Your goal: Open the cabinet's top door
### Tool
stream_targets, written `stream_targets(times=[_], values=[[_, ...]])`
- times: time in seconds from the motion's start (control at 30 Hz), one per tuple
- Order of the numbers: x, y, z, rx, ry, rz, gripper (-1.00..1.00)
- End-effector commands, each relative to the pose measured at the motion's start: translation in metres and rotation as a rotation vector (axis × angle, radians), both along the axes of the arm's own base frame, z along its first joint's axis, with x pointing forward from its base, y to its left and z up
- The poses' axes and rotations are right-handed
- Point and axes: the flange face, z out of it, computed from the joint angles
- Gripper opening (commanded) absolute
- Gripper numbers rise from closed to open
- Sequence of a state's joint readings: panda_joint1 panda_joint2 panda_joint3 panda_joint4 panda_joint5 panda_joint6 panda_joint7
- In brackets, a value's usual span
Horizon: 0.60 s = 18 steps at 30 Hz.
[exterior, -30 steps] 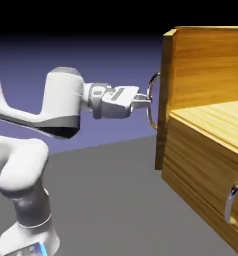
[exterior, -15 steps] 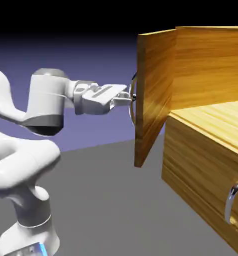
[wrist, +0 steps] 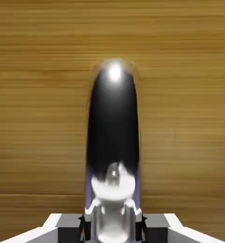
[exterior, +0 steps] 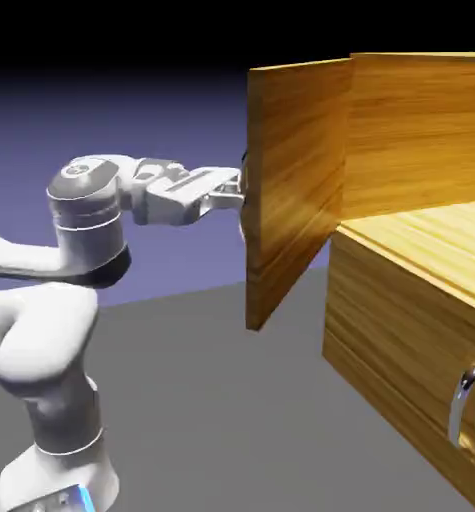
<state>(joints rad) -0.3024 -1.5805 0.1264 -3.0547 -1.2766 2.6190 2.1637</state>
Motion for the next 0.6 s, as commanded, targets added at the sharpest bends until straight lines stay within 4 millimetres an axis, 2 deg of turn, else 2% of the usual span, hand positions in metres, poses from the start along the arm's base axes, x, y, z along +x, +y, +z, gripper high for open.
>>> stream_targets(times=[0.0,0.37,0.57], values=[[-0.003,0.006,0.000,0.000,0.000,-0.015,-1.00],[-0.030,0.079,0.000,0.000,0.000,-0.179,-1.00],[-0.042,0.134,0.000,0.000,0.000,-0.296,-1.00]])
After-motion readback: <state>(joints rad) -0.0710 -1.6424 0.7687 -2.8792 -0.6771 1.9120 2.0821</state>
